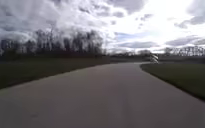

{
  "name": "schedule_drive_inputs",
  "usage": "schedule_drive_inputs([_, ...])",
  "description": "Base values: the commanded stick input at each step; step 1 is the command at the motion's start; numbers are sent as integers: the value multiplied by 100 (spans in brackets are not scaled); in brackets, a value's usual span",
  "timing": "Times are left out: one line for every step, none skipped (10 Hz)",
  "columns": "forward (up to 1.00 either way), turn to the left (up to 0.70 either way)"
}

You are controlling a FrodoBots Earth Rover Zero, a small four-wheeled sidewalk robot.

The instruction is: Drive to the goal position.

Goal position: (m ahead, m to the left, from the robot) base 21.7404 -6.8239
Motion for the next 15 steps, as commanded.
schedule_drive_inputs([98,0])
schedule_drive_inputs([98,0])
schedule_drive_inputs([98,0])
schedule_drive_inputs([98,0])
schedule_drive_inputs([98,0])
schedule_drive_inputs([98,0])
schedule_drive_inputs([97,0])
schedule_drive_inputs([98,0])
schedule_drive_inputs([98,0])
schedule_drive_inputs([98,0])
schedule_drive_inputs([98,0])
schedule_drive_inputs([98,0])
schedule_drive_inputs([98,0])
schedule_drive_inputs([98,-1])
schedule_drive_inputs([98,-8])
